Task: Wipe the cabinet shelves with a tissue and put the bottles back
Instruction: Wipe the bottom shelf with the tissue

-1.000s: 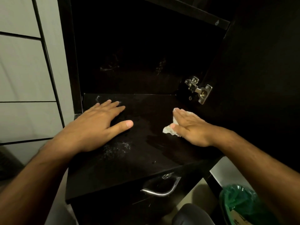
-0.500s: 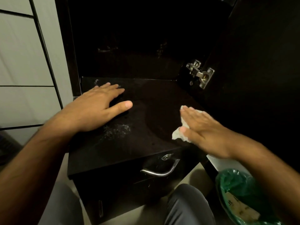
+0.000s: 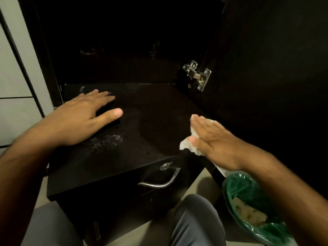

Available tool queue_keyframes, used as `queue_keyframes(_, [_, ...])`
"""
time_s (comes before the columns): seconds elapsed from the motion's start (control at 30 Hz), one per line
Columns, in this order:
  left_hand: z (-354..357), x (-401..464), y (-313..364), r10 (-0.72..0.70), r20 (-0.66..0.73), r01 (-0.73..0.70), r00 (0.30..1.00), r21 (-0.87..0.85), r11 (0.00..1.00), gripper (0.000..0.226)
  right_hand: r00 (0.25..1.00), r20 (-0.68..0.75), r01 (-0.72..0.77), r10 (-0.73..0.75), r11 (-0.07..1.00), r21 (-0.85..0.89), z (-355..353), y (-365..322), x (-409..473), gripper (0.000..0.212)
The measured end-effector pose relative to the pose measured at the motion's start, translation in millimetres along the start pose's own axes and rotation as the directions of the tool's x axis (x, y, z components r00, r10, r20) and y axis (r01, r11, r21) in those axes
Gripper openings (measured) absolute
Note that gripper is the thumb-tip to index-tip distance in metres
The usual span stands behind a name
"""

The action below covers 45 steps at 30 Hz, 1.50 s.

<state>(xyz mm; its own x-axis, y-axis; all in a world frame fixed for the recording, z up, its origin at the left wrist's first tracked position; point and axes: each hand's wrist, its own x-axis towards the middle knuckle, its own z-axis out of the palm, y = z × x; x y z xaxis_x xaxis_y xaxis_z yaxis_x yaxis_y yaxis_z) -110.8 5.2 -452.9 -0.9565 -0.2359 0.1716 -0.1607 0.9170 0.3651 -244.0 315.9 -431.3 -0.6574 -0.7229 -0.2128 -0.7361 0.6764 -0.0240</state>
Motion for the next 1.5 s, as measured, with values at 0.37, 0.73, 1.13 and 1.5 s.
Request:
queue_keyframes(0.37, [0,0,-2,0.006,-0.022,-0.006,1.0,0.009,1.0,0.107,0.982,-0.07,-0.185,0.177,0.975,-0.126,13,6,-21,0.087])
queue_keyframes(0.73, [1,-3,1,-0.004,-0.048,0.004,0.999,-0.003,1.0,0.089,0.989,-0.149,-0.016,0.02,1.0,0.027,18,-33,1,0.069])
queue_keyframes(1.13, [-3,-33,0,-0.029,-0.504,-0.106,0.863,-0.235,0.966,0.059,0.982,-0.084,0.175,-0.169,0.983,0.059,3,-83,29,0.068])
queue_keyframes(1.5, [-38,-48,-32,0.064,-0.807,0.065,0.587,0.126,0.99,0.041,0.979,-0.024,0.2,-0.201,0.979,-0.026,-7,-87,47,0.068])
